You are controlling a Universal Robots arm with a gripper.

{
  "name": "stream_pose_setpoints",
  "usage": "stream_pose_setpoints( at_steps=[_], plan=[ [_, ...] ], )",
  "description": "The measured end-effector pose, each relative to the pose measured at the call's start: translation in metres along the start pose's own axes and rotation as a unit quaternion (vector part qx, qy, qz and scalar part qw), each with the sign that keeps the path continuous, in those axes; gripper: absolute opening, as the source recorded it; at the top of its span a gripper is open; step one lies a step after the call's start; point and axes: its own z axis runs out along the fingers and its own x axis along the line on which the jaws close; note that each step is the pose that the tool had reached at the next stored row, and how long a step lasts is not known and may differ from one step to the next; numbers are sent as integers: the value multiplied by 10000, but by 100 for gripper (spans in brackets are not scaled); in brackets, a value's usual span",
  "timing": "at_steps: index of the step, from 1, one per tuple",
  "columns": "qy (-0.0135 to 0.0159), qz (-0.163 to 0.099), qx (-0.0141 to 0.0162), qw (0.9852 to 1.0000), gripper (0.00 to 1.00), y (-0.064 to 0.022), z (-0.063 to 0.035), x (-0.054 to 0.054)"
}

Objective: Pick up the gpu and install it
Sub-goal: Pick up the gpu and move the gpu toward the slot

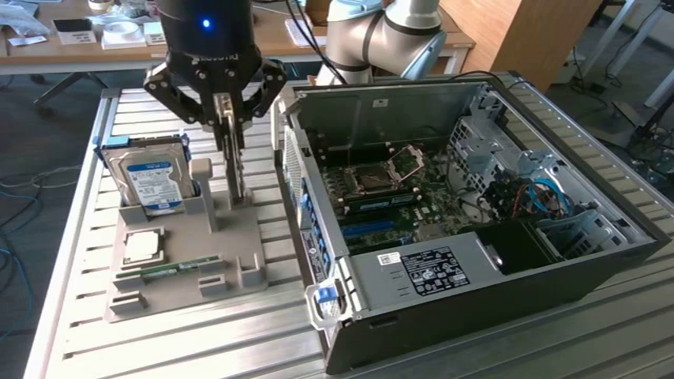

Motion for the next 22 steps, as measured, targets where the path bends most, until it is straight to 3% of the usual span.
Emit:
stream_pose_setpoints(
  at_steps=[7,22],
  plan=[
    [-1,0,-1,10000,27,5,-119,-3],
    [0,0,-3,10000,27,6,-121,-24]
  ],
)
